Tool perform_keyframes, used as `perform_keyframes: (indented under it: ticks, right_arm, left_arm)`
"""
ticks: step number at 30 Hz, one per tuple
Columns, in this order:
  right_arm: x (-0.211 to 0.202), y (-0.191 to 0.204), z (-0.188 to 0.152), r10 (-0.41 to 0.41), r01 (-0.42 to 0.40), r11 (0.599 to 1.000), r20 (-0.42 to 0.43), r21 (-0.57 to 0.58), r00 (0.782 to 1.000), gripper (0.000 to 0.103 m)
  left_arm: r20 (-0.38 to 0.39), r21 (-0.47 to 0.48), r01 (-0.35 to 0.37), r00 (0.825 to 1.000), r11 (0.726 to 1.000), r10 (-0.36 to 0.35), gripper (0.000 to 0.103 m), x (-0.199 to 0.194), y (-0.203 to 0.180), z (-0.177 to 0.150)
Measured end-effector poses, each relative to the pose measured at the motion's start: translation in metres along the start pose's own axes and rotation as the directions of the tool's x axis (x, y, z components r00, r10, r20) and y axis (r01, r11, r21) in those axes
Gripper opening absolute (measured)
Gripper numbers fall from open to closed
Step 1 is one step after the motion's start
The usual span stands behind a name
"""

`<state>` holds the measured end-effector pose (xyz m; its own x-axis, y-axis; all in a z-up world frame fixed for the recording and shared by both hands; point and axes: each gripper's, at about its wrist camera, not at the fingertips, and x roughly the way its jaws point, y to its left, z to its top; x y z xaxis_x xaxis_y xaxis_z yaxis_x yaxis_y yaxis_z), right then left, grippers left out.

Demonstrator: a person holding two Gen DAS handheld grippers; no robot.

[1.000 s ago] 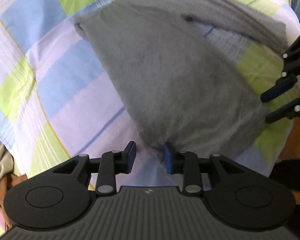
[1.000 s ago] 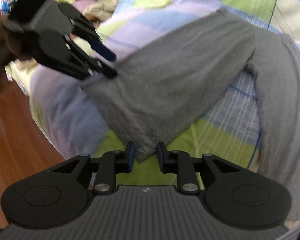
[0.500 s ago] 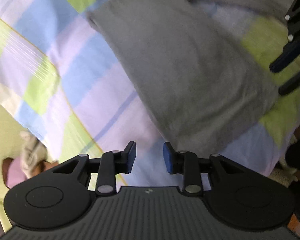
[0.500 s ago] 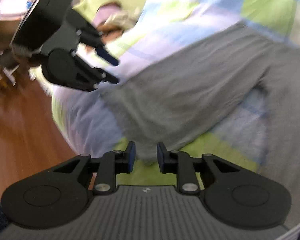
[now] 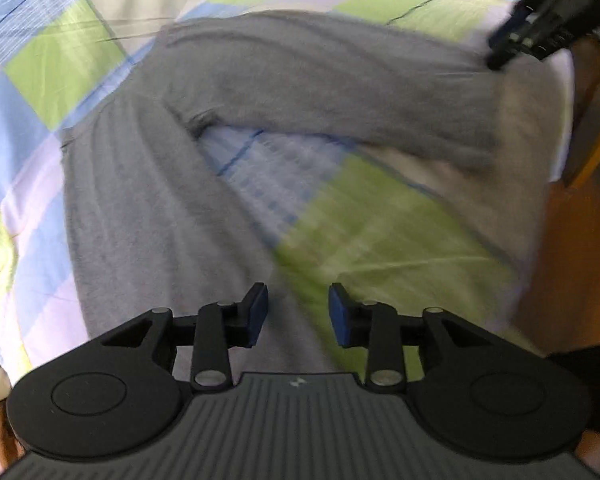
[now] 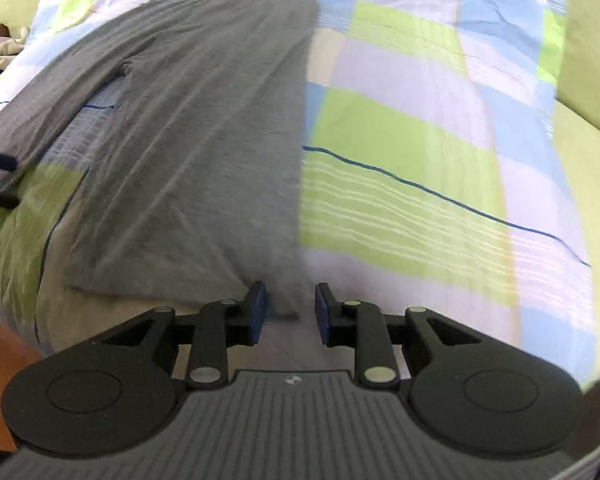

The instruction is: Fold clothes

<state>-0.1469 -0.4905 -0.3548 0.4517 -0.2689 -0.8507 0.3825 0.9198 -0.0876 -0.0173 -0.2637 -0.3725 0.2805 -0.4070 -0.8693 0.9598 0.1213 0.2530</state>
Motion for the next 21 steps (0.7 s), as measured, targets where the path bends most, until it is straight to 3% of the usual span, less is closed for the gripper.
perform_keyframes:
  ticks: [3,6,7,8,9,12,14,17,19,21]
  right_arm:
    - [-0.006,-0.009,0.004,0.061,-0.063,0.998,0.091,0.03,0.994,0.022]
    - [0.007,-0.011,0.008,0.171,-0.17,0.985,0.172,-0.023,0.97,0.022]
    - [0.014,-0.012,0.008,0.228,-0.222,0.973,0.174,-0.053,0.958,0.02]
    - [0.021,-0.014,0.006,0.29,-0.279,0.956,0.168,-0.087,0.942,0.011]
    - [0.034,-0.01,0.0,0.324,-0.309,0.942,0.118,-0.129,0.939,0.008]
    - [0.039,-0.017,-0.013,0.337,-0.321,0.929,0.065,-0.182,0.939,0.002]
    - [0.035,-0.026,-0.022,0.342,-0.326,0.925,0.054,-0.197,0.938,0.001]
    - [0.009,-0.033,-0.03,0.314,-0.307,0.935,0.014,-0.177,0.949,0.002]
    - [-0.009,-0.038,-0.034,0.293,-0.292,0.943,-0.015,-0.162,0.956,0.006]
    - [-0.037,-0.044,-0.04,0.281,-0.282,0.95,-0.025,-0.132,0.959,0.007]
  left_arm:
    - [0.054,-0.043,-0.016,0.998,0.999,0.018,0.043,-0.008,-0.012,0.021]
    - [0.138,-0.105,-0.025,0.99,0.994,0.039,0.043,0.005,-0.032,0.053]
    - [0.169,-0.13,-0.027,0.984,0.991,0.049,0.043,0.012,-0.04,0.063]
    - [0.189,-0.155,-0.015,0.981,0.988,0.045,0.043,0.023,-0.049,0.069]
    - [0.184,-0.166,-0.006,0.982,0.986,0.036,0.043,0.029,-0.053,0.071]
    - [0.101,-0.213,-0.008,0.994,0.977,0.031,0.042,0.053,-0.077,0.069]
    - [0.09,-0.237,-0.029,0.995,0.971,0.051,0.042,0.05,-0.086,0.067]
    - [-0.018,-0.314,-0.021,1.0,0.949,0.016,0.042,0.036,-0.094,0.074]
    - [-0.113,-0.389,-0.025,0.993,0.921,-0.02,0.043,0.02,-0.099,0.08]
    - [-0.147,-0.453,-0.039,0.989,0.891,-0.031,0.044,-0.004,-0.101,0.08]
